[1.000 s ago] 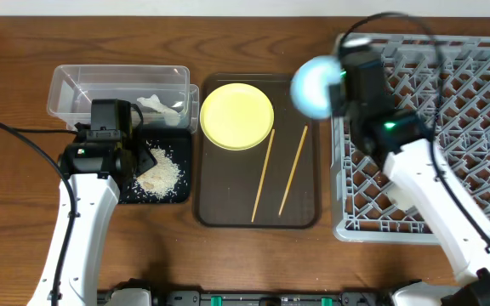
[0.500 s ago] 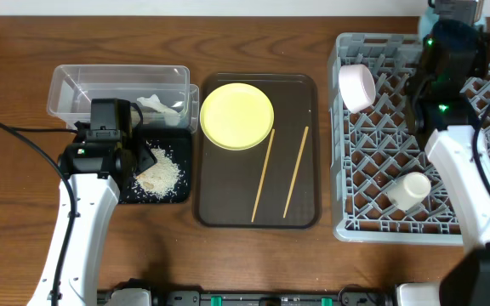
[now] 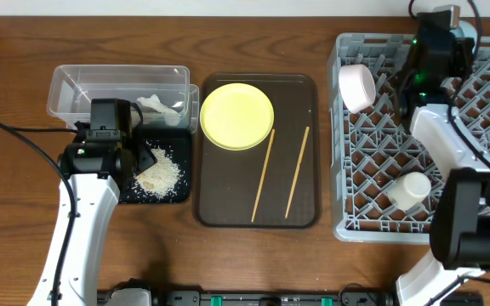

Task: Sort waste into correct bins and load items into the dishwasher rack
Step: 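Carry the blue bowl to the back of the rack and release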

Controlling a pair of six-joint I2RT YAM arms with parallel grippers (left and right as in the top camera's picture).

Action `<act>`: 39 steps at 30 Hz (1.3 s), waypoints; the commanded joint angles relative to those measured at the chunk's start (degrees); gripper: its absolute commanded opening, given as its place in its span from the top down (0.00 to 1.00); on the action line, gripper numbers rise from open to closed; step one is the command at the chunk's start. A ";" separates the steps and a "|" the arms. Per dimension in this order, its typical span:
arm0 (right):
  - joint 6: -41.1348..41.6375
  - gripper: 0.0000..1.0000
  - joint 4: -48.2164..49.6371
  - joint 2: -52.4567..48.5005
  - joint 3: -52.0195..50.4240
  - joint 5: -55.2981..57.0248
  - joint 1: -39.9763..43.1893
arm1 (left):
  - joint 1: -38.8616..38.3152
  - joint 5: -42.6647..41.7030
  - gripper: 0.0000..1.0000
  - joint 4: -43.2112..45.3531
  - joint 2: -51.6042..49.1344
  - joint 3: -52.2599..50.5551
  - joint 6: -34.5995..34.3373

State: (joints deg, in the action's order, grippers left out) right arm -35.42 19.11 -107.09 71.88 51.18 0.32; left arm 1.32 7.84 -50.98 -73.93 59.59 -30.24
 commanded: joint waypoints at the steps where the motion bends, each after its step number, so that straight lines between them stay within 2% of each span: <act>1: -0.87 0.99 0.37 -2.01 0.11 1.51 -0.52 | 0.26 0.11 0.31 -0.20 0.22 0.31 -0.52; 9: -0.63 0.99 -0.02 -4.59 0.11 1.27 -2.47 | 0.26 0.11 0.31 -0.17 0.22 0.31 -0.52; 14: 0.26 0.99 -4.57 -5.77 0.09 0.87 -3.96 | 0.26 0.11 0.31 -0.20 0.22 0.31 -0.52; 24: 18.69 0.99 -17.03 -4.63 0.09 0.44 -6.29 | 0.26 0.11 0.31 -0.17 0.22 0.31 -0.52; 30: 30.32 0.99 -28.92 0.59 0.09 -9.18 -6.73 | 0.26 0.11 0.30 -0.17 0.22 0.31 -0.52; 31: 31.45 0.96 -30.51 1.68 0.09 -10.93 -6.73 | 0.26 0.11 0.30 -0.17 0.22 0.31 -0.52; 33: 32.20 0.68 -34.10 4.66 0.09 -15.41 -6.78 | 0.26 0.11 0.31 -0.17 0.22 0.31 -0.52; 34: 32.17 0.60 -35.43 5.88 0.09 -17.25 -6.84 | 0.26 0.11 0.30 -0.17 0.22 0.31 -0.52; 37: 32.17 0.48 -39.45 9.86 0.09 -22.05 -7.26 | 0.26 0.11 0.31 -0.11 0.22 0.31 -0.52; 39: 32.20 0.45 -41.79 12.57 0.09 -26.80 -7.87 | 0.26 0.11 0.30 -0.09 0.22 0.31 -0.52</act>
State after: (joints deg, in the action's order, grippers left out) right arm -5.41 -21.39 -99.29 72.03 33.36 -6.61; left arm 1.32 7.68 -51.00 -73.93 59.59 -30.24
